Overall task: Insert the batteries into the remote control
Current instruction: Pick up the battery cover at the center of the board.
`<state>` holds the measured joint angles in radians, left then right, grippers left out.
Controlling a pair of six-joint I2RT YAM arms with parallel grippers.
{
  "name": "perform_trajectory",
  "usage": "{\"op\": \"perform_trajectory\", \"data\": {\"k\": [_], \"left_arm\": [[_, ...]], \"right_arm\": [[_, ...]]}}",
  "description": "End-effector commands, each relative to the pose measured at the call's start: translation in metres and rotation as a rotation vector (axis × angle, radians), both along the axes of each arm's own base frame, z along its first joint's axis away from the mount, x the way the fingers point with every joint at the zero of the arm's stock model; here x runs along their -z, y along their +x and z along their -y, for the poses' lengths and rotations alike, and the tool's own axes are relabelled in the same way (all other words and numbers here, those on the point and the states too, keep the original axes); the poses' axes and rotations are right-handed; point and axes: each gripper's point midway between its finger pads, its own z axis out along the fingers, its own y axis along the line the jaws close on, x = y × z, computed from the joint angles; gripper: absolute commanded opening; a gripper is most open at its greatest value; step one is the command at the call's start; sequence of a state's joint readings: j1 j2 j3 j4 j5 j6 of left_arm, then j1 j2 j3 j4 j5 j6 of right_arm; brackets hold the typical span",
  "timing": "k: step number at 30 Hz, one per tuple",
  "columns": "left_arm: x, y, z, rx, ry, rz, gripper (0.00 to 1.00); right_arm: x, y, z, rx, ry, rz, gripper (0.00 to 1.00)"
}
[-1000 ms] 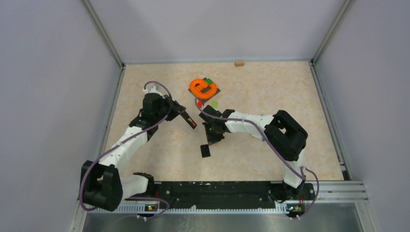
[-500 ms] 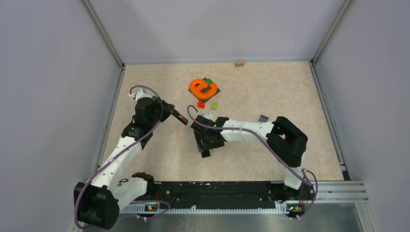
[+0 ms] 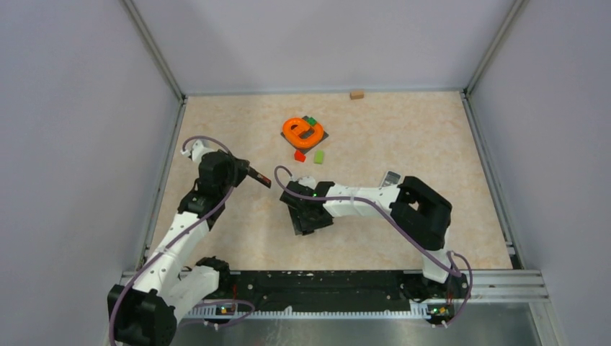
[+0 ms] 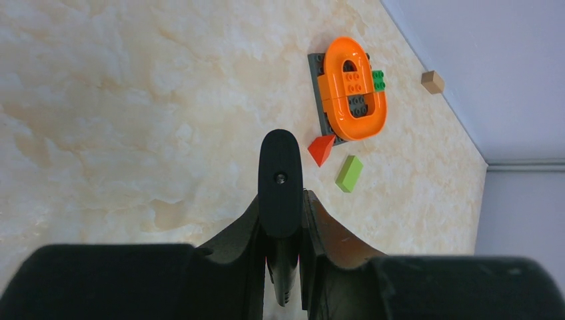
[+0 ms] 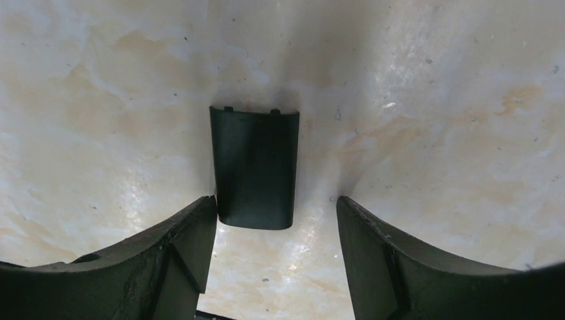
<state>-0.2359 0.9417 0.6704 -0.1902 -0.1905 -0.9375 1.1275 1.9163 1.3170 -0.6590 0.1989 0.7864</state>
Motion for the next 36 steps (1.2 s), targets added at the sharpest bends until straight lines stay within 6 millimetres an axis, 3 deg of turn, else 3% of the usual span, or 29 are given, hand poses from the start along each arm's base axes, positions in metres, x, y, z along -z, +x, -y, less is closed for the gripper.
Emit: {"op": "perform_trajectory", "data": {"k": [1,9,15,21,26,32,36], "left_arm": [[-0.011,-0.002,-0.018,-0.098,0.007,0.054,0.0],[-0.007,0.0,-0.015,-0.079,0.004,0.043,0.0],[-0.005,0.0,-0.013,-0.068,0.0,0.041,0.0],[-0.007,-0.004,-0.021,-0.114,-0.003,0.065,0.0],[-0.007,-0.005,-0.021,-0.108,0.001,0.069,0.0],[-0.008,0.001,-0.003,-0.009,-0.01,0.091,0.0],[-0.006,0.005,0.021,0.126,-0.03,0.087,0.0]], "right_arm": [[-0.002,0.002,-0.008,-0.024,-0.013,0.017,0.67],[0.004,0.0,-0.009,-0.04,-0.046,0.009,0.66],[0.007,-0.001,-0.003,-0.055,-0.088,0.009,0.5],[0.016,-0.01,0.002,-0.091,-0.146,-0.019,0.53],[0.015,-0.012,0.001,-0.087,-0.125,-0.018,0.36],[0.001,0.004,0.005,-0.052,-0.114,0.068,0.31],[-0.023,0.016,0.015,-0.032,-0.061,0.142,0.31]]}}
